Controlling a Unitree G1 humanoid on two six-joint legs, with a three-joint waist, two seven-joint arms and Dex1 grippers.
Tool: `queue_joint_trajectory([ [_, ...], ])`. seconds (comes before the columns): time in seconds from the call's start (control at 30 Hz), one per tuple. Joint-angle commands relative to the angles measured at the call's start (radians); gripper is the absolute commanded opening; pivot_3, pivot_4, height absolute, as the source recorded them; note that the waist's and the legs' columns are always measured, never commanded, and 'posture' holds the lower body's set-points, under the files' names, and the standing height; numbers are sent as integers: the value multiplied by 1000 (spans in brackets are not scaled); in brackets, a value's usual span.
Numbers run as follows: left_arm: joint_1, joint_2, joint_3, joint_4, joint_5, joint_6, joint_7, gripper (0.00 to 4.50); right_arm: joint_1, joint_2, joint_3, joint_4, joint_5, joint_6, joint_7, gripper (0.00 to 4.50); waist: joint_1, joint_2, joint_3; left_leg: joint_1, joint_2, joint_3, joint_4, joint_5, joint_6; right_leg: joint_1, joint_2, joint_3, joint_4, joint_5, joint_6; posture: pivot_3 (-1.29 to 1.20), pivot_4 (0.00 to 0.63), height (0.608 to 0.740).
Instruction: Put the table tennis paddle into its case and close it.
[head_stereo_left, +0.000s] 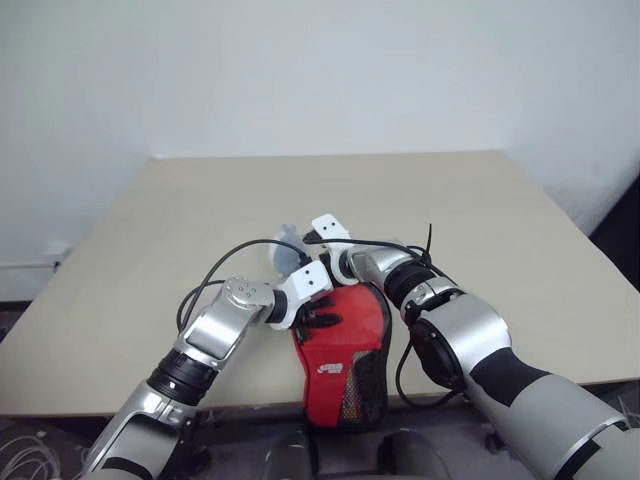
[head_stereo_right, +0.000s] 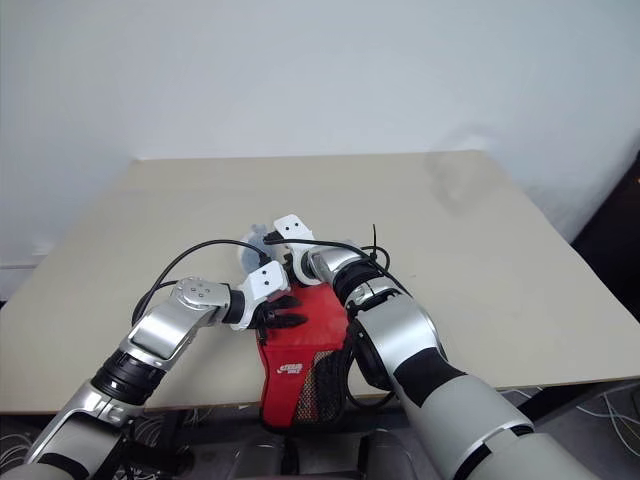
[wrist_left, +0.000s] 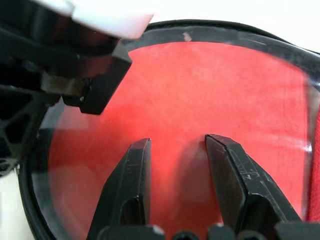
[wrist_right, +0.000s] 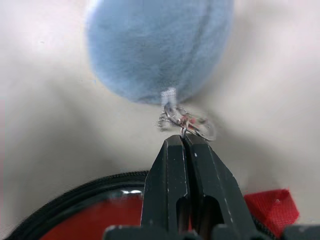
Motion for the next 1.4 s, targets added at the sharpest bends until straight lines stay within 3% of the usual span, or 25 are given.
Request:
queue_joint_trajectory([
  [0.03,27,-3,-62,94,29,89,-4,1764,-27,42,-42,-47,37,-33,-7,27,-12,31,2,1,-12,-38,14,-1,1,13,-3,-27,-9,0,0,0,0,688],
  [0.07,24,-3,-61,93,24,94,-8,1764,-31,38,-54,-50,45,-35,-9,27,-24,64,-3,0,-14,-65,21,-6,5,25,-3,-52,-21,1,0,0,0,688],
  [0.1,23,-2,-61,94,23,96,-11,1764,-36,34,-65,-52,55,-39,-11,27,-22,64,-15,-20,-10,-98,23,-8,5,45,10,-82,-46,18,8,0,0,688],
  [0.13,21,-2,-60,95,22,99,-13,1764,-42,30,-80,-55,67,-40,-11,27,-24,39,-19,-36,-5,-112,15,-8,5,34,11,-88,-22,16,26,0,0,688],
  [0.17,19,-2,-61,97,22,100,-14,1764,-48,26,-91,-56,76,-40,-10,27,-22,18,-19,-36,-17,-97,2,-7,6,47,11,-59,61,-14,47,0,0,688],
  [0.2,19,0,-65,99,25,98,-16,1764,-53,22,-101,-57,81,-36,-12,27,-18,0,-14,-27,-41,-95,-11,-5,8,70,20,-18,71,-96,40,0,0,688],
  [0.23,18,2,-67,101,28,96,-18,1764,-57,18,-106,-57,82,-34,-16,27,-20,-1,-5,-21,-63,-100,-24,-1,9,73,32,17,75,-120,20,0,0,688],
  [0.27,19,3,-69,102,30,95,-19,1764,-59,15,-110,-57,82,-32,-20,27,-22,0,-4,-14,-74,-102,-27,4,4,72,33,36,74,-124,12,0,0,688],
  [0.3,19,3,-69,102,32,94,-20,1764,-61,12,-115,-57,81,-28,-22,27,-25,3,-2,-13,-70,-98,-23,5,4,70,26,35,74,-122,6,0,0,688],
  [0.37,17,2,-67,104,31,97,-22,1764,-59,5,-116,-58,75,-37,-28,27,-40,17,3,-13,-61,-101,-11,5,4,78,16,14,73,-120,4,0,0,688],
  [0.43,17,2,-67,104,31,97,-25,1764,-52,1,-109,-58,64,-46,-37,27,-51,26,6,-12,-62,-117,0,9,-2,90,13,-4,69,-121,6,0,0,688],
  [0.47,17,1,-67,104,32,97,-26,1764,-47,0,-105,-57,58,-50,-45,27,-51,25,7,-12,-71,-132,-3,9,-2,94,19,-4,58,-118,14,0,0,688],
  [0.53,18,1,-66,104,34,100,-27,1764,-37,1,-98,-53,49,-54,-66,27,-50,24,7,-9,-96,-155,-23,21,1,93,28,6,38,-104,29,0,0,688],
  [0.6,20,1,-65,102,35,102,-28,1764,-26,0,-89,-49,39,-57,-85,27,-50,22,7,-2,-107,-164,-39,59,4,94,38,23,37,-102,31,0,0,688],
  [0.73,19,1,-60,105,35,104,-31,1764,-16,-7,-96,-47,40,-71,-116,27,-50,20,6,3,-118,-166,-60,60,5,93,36,45,27,-102,31,0,0,688],
  [1.07,23,-1,-57,106,34,110,-27,1764,0,-49,-131,-41,50,-90,-211,27,-50,21,6,4,-129,-185,-66,61,6,94,37,43,23,-102,30,0,0,688],
  [1.4,34,-3,-56,98,28,112,-21,1764,-2,-162,-195,-47,68,-135,-317,27,-49,22,7,4,-134,-190,-73,61,7,94,36,44,22,-102,30,0,0,688],
])
